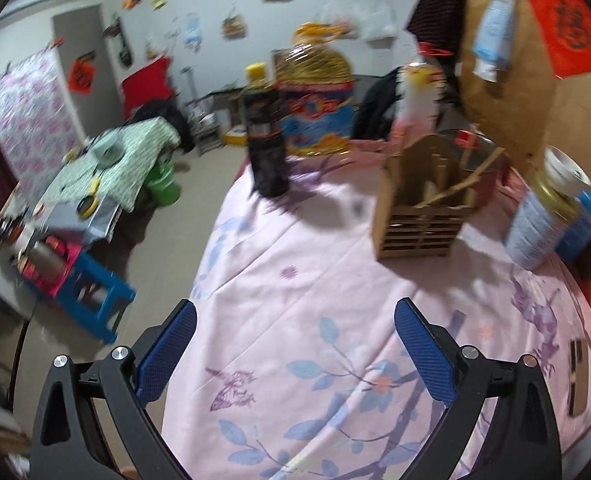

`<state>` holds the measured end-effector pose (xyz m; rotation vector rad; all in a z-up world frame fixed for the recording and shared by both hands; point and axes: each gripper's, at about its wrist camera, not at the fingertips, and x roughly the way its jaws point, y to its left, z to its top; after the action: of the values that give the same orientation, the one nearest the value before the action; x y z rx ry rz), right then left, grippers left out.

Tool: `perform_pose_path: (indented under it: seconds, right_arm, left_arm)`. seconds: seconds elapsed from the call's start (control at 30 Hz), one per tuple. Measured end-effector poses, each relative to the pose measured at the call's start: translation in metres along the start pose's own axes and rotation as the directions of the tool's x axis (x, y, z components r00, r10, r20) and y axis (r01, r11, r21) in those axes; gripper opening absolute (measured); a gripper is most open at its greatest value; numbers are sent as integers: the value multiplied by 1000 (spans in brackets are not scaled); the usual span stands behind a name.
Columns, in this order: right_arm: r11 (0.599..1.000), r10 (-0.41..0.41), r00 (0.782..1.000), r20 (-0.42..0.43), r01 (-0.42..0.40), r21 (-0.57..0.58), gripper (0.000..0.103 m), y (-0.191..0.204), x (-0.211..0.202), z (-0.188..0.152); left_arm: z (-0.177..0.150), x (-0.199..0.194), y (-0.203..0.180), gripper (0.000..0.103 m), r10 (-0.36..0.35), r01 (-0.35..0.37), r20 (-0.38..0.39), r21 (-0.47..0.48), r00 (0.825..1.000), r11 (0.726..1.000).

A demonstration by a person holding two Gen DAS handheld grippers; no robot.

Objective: Organize utensils

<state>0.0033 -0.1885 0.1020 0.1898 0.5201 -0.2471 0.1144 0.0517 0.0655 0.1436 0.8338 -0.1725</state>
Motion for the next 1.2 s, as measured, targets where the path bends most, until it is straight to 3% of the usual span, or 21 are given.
perform_pose_path:
  seconds: [0.13,0.23,0.4,0.57,0.7,0.8,0.93,1.2]
  right_arm:
    - [997,-52,999,12,53,-53,97,8,-20,-12]
    - [995,-31,999,44,35,-95,97,14,-26,-9]
    - [986,95,995,38,-89,-138,97,16,-13,10]
    - [961,217,976,-28,-219,-166,97,-2,2,17]
    - [958,240,966,-97,-252,-140,97,-20,16,18]
    - [970,214,970,-110,-225,-96,97,-29,20,14]
    - [983,180,982,-59,-182,-36,97,-31,8,12]
    - [993,89,995,-49,-92,-68,97,2,-8,-5]
  left_arm:
    - [-3,-12,-13,97,-19,18,21,43,1000,999]
    - [-5,-23,-14,97,-5,4,33,16,999,1000]
    - [-5,-46,-16,97,100,-96,73,-56,992,994]
    - [-5,-65,-31,97,212,-199,72,-161,975,967]
    - [-4,-76,-45,97,262,-245,71,-191,962,951]
    - [0,-81,-52,97,250,-232,89,-173,964,957]
    - [10,-79,-57,97,202,-189,121,-109,972,976]
    - [13,-74,-51,97,115,-112,146,-30,983,993]
